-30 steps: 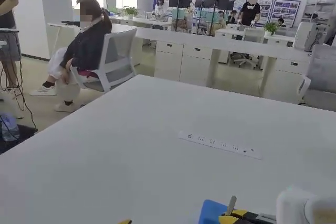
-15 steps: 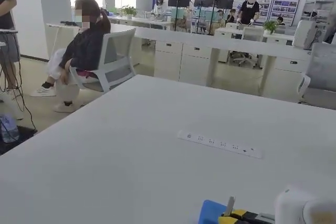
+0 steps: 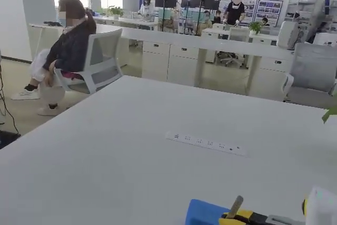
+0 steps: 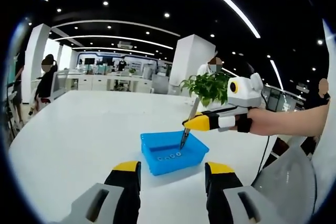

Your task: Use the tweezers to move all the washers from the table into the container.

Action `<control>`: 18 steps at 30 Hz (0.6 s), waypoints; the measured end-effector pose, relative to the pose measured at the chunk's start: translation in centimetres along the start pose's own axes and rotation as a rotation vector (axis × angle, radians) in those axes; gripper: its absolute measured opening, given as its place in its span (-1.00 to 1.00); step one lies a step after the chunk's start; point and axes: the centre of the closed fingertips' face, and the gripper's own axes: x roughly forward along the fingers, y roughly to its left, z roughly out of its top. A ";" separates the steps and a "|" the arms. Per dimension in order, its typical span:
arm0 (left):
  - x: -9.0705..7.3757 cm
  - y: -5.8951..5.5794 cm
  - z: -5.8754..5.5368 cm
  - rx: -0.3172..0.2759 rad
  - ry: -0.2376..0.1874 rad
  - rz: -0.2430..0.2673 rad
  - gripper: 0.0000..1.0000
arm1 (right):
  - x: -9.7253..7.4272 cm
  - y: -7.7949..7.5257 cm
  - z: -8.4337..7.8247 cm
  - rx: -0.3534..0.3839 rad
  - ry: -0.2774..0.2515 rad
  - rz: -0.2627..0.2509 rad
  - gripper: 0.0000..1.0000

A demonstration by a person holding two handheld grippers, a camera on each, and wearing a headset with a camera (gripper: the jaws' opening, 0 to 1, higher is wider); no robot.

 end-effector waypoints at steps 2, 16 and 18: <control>0.0 -0.5 0.5 0.020 0.007 -0.043 -0.19 | -0.9 0.7 -0.5 -0.001 0.010 0.010 -0.93; 0.5 -7.3 2.3 0.208 0.193 -0.486 -0.60 | -4.2 6.2 -5.1 -0.159 0.248 0.218 -0.93; 0.7 -7.9 2.0 0.273 0.238 -0.525 -0.64 | -4.5 7.1 -5.8 -0.203 0.296 0.265 -0.93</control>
